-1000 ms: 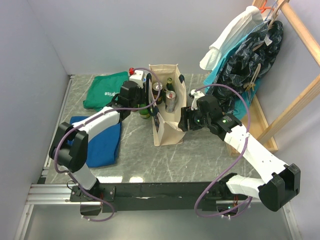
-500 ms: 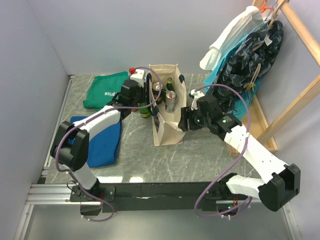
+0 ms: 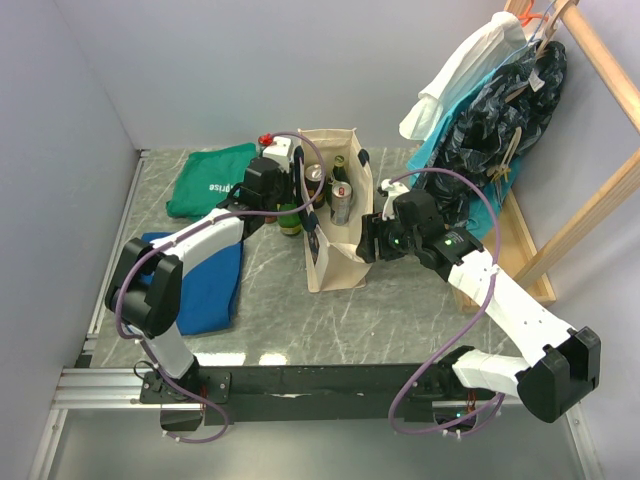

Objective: Take the beverage out of the canvas bag
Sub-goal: Place the drink at the center of the board.

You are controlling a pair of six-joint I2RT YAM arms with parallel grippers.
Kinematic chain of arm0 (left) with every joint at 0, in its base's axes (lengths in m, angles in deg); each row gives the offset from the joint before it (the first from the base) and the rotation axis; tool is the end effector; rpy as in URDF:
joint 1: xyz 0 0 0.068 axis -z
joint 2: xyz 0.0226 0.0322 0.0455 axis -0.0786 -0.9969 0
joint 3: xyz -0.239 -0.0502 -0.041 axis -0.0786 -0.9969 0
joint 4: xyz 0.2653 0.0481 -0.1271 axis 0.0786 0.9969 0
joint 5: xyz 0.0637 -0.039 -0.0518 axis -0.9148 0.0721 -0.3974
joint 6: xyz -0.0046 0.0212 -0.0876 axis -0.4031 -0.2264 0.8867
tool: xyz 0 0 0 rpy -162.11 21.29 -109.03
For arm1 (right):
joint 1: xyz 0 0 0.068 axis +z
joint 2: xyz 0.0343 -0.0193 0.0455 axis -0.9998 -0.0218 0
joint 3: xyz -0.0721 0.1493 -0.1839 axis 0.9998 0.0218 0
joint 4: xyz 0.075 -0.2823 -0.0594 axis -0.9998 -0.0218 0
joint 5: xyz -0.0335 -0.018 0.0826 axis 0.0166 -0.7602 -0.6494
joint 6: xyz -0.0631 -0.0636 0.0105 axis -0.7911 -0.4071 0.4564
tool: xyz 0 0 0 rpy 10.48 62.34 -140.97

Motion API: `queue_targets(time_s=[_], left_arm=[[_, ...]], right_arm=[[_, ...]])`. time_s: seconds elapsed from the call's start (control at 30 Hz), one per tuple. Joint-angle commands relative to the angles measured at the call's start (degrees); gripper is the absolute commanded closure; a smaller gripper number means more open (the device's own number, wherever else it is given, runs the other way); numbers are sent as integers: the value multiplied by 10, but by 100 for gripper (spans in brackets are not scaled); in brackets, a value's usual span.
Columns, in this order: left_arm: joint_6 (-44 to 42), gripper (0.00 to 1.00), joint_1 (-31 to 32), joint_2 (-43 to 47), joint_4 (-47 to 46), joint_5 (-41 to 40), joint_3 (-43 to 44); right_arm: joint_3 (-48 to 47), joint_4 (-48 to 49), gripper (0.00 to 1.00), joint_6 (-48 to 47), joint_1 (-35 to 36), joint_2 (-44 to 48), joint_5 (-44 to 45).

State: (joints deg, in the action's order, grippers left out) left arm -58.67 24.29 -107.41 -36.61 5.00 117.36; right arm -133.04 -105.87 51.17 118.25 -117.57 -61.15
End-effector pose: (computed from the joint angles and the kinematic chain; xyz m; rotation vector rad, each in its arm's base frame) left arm 0.4219 -0.2161 0.2166 0.1935 1.9159 -0.2931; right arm 0.2839 0.1736 0.2501 -0.3995 2.3032 0.5439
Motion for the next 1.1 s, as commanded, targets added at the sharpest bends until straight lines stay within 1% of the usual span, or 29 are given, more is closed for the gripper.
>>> queue_targets(time_s=[0.0, 0.07, 0.13, 0.2, 0.37, 0.6, 0.63, 0.67, 0.93, 1.07], left_arm=[[10, 99, -1, 16, -80, -5, 36], [9, 96, -1, 19, -76, -8, 36], [11, 90, -1, 21, -66, -13, 39], [13, 89, -1, 23, -63, -15, 38], [21, 82, -1, 28, -44, -22, 40], [32, 68, -1, 40, -28, -28, 32], [34, 62, -1, 40, -27, -27, 31], [35, 60, -1, 42, -26, -27, 27], [41, 54, 1, 53, -16, -24, 18], [39, 54, 4, 54, -8, -26, 20]], right_arm=[[-10, -20, 28, -16, 5, -12, 15], [-9, -19, 28, -16, 5, -11, 14], [-10, -19, 28, -16, 5, -12, 14], [-10, -19, 28, -15, 5, -12, 15], [-10, -21, 28, -15, 5, -8, 16], [-9, -21, 28, -15, 5, -6, 15], [-8, -19, 28, -15, 5, -7, 14], [-8, -19, 28, -14, 4, -5, 14], [-6, -20, 28, -12, 4, 0, 15], [-4, -21, 28, -11, 4, 4, 15]])
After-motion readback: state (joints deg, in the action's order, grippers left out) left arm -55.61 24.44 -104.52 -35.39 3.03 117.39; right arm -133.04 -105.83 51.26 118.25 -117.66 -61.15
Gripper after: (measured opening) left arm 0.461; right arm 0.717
